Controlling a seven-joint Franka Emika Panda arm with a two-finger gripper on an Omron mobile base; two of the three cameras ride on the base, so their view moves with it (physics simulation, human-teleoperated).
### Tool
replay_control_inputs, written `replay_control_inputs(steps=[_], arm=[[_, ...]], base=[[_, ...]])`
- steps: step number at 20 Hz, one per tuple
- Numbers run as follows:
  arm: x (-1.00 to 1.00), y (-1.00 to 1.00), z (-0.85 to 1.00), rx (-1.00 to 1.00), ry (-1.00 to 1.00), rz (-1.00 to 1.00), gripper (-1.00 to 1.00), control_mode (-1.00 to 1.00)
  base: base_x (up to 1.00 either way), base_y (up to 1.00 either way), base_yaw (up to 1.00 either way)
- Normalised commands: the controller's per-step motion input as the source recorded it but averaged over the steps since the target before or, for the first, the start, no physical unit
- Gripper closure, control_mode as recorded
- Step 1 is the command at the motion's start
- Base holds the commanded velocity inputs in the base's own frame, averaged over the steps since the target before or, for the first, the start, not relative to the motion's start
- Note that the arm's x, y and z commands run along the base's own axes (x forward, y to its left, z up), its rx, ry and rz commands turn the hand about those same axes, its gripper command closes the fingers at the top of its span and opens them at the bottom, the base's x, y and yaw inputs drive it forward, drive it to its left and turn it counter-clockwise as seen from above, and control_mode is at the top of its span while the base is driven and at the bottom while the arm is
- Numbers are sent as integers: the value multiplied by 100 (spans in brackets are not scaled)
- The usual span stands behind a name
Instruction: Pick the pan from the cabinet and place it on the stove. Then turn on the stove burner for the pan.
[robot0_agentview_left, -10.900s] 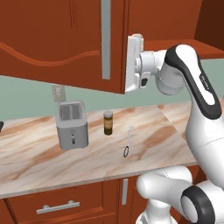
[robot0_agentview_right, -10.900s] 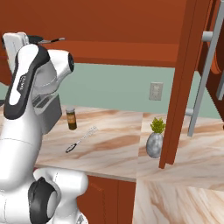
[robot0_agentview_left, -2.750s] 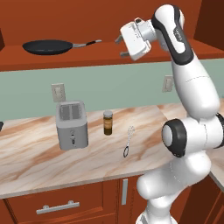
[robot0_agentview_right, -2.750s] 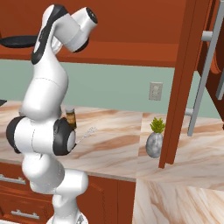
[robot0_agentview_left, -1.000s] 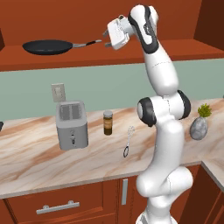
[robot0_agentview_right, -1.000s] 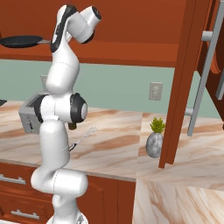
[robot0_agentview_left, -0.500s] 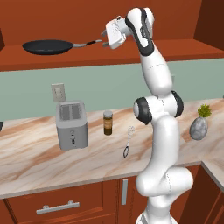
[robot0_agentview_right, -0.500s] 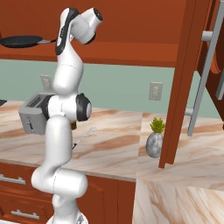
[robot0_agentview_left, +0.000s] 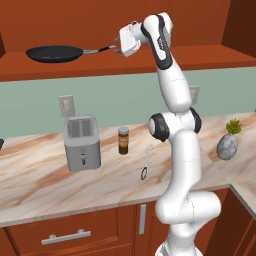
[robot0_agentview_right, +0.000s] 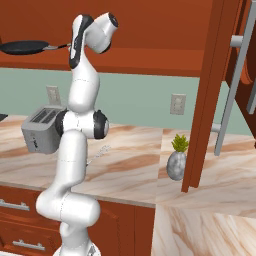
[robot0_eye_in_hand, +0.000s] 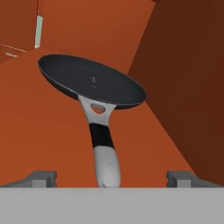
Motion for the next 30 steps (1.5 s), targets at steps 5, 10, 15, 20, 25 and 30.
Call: replay_control_inputs(steps=[5,10,15,20,25,30], arm=[[30,6,0,0,5,0,-100,-100],[26,12,0,0,5,0,-100,-100],[8,22,-3,0,6,0,100,-100],[13,33,-9,-3,7,0,100,-100],[12,22,-3,0,1,0,100,-100],[5,15,0,0,0,0,100,-100]], base=[[0,0,0],[0,0,0],[0,0,0],[0,0,0],[0,0,0],[0,0,0]])
